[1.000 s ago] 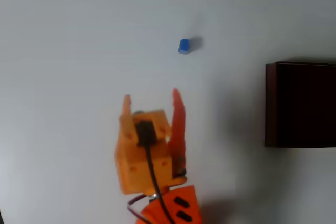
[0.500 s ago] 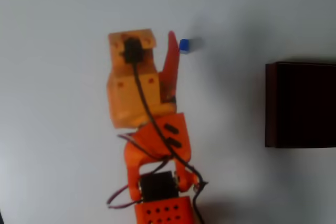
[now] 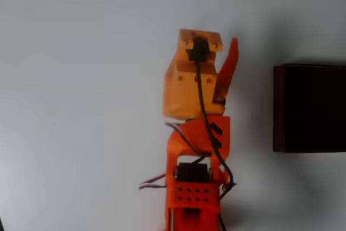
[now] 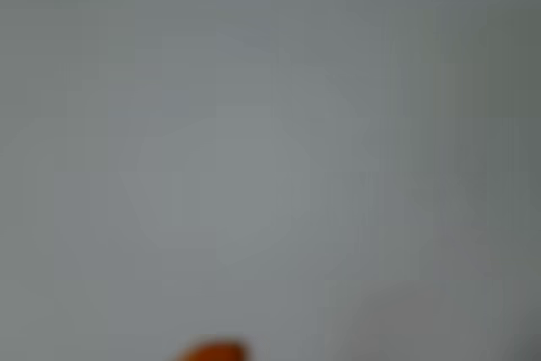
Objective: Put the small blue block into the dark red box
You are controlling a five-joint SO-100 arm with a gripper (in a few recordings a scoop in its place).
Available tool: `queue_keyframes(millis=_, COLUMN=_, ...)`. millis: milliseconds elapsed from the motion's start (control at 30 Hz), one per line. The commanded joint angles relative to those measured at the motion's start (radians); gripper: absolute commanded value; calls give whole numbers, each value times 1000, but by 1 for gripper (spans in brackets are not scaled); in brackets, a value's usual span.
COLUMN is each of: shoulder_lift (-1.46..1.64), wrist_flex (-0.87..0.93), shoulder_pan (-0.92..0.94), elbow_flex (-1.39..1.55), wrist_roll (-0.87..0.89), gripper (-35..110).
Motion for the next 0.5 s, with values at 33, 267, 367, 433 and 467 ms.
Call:
queue_keyframes(millis=33, shoulder_lift=-38, wrist_flex=-106, shoulder_pan=34, elbow_flex=17, wrist_roll=35, gripper=34)
queue_keyframes(millis=267, shoulder_lift=-192, wrist_flex=-213, shoulder_pan=-11, elbow_flex=-6, wrist_roll=64, gripper=34)
queue_keyframes(millis=367, shoulder_lift=-242, wrist_flex=-229, shoulder_pan=-37, elbow_flex=-17, wrist_roll=117, gripper=34)
queue_keyframes(millis=433, shoulder_lift=-259, wrist_flex=-255, shoulder_pan=-52, elbow_flex=-17, wrist_roll=127, gripper=34)
queue_keyframes(millis=467, shoulder_lift=-261, wrist_flex=-255, shoulder_pan=-58, elbow_flex=-18, wrist_roll=133, gripper=34)
